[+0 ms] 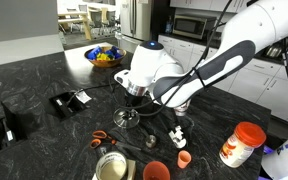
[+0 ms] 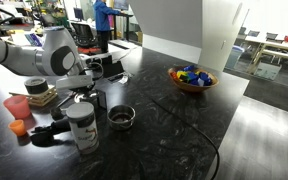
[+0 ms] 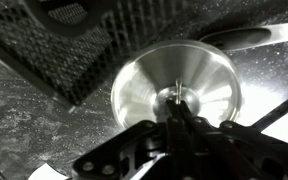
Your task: Remove the silver lid from the pot
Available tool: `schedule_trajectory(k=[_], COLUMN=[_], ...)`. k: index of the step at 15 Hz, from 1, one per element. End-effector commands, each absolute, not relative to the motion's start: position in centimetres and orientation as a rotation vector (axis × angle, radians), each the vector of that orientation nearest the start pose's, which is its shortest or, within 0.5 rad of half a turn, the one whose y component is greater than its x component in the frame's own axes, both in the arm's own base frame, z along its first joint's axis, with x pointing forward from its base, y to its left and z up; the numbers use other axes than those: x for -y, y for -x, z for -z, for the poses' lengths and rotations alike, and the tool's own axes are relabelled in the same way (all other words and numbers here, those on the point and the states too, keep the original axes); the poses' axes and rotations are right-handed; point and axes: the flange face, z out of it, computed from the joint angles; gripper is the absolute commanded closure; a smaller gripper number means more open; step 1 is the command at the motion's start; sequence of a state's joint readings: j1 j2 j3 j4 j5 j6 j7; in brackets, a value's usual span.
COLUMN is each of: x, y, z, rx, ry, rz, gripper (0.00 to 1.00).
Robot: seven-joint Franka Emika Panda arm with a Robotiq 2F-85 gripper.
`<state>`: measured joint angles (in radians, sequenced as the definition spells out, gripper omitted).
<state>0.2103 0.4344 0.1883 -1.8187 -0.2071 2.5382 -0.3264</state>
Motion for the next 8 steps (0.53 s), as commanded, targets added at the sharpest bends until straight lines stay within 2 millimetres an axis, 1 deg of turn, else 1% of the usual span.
schedule_trajectory(k=[1,5,6,7,8], x=[-25.4,-25.7,-25.9,-26.3,-26.7], y=[-62.5,-62.4,-62.5,-62.5,-62.6], z=[-33.6,-33.8,-33.9,-34.1,-34.3], rx=[1.319,1.326,1.329,1.332,1.336], ry=[2.856,2.844,2.838,2.829,2.822], rz=[0.445,0.443,0.450,0.458,0.467], gripper=[0.99,0.99,0.90,0.87,0.82])
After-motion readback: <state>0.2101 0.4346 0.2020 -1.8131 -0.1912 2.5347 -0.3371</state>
